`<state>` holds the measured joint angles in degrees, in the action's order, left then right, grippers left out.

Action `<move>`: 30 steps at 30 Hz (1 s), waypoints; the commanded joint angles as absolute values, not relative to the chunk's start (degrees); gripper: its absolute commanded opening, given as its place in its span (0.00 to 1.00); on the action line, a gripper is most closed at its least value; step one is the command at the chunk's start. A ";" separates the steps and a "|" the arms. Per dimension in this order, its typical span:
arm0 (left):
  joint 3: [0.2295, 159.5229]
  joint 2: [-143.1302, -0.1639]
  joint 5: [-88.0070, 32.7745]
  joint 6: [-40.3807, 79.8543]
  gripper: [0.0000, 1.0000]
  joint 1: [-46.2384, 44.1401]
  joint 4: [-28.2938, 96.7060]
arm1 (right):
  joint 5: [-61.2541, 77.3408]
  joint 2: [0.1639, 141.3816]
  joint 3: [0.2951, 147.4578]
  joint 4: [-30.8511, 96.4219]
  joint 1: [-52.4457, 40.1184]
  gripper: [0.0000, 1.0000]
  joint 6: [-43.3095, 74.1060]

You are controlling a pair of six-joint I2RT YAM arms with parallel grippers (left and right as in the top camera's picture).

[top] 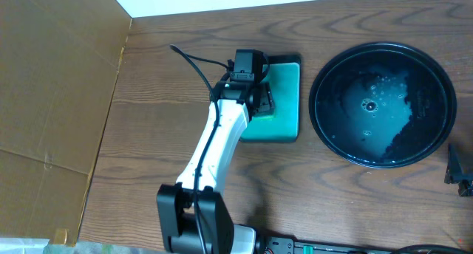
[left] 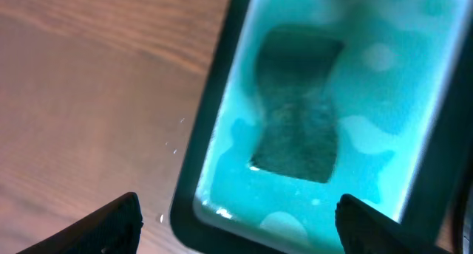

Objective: Clean dirty plates on tray and stack at the side

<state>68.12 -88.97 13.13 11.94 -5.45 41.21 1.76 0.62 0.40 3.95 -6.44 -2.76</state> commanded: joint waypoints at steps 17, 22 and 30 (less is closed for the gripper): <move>30.52 -39.03 6.17 1.28 0.84 -5.43 18.06 | 2.42 0.38 0.32 4.10 -6.00 0.99 -3.29; 21.91 -27.59 4.19 1.28 0.84 -5.43 10.98 | 2.42 0.38 0.32 4.10 -5.98 0.99 -3.29; 10.26 -16.56 3.40 0.67 0.84 -5.41 -0.62 | 2.42 0.38 0.32 4.10 -5.98 0.99 -3.29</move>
